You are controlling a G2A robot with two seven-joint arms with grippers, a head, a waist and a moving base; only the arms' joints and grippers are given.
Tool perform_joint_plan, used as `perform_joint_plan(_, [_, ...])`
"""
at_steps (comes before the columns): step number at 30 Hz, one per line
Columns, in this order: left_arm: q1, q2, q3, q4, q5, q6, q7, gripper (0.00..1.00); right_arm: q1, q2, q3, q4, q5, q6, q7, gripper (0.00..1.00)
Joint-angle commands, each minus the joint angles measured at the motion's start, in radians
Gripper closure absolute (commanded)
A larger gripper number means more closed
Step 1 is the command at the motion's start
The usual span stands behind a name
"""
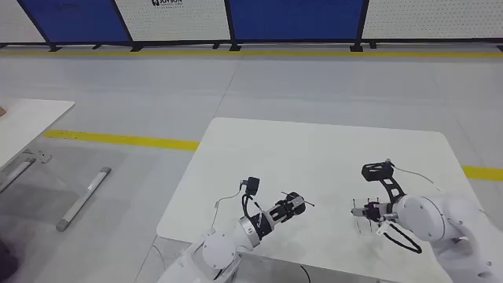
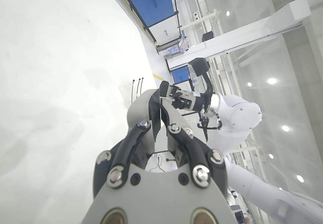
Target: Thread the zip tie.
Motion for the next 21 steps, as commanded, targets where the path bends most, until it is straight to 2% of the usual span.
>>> perform_joint_plan(1, [0.000, 0.000, 0.000, 0.000, 0.000, 0.000, 0.000, 1.00, -0.008, 0.002, 0.009, -0.006, -0.003, -0.001, 0.012, 0.48])
perform_joint_plan(8, [0.000, 0.000, 0.000, 0.000, 0.000, 0.000, 0.000, 1.00, 0.004, -0.006, 0.001, 0.026, 0.009, -0.006, 0.036, 0.50])
perform_joint_plan(21, [0.000, 0.000, 0.000, 0.000, 0.000, 0.000, 0.000, 1.00, 0.082, -0.031, -0.060, 0.148, 0.069, -0.019, 0.036, 0.56])
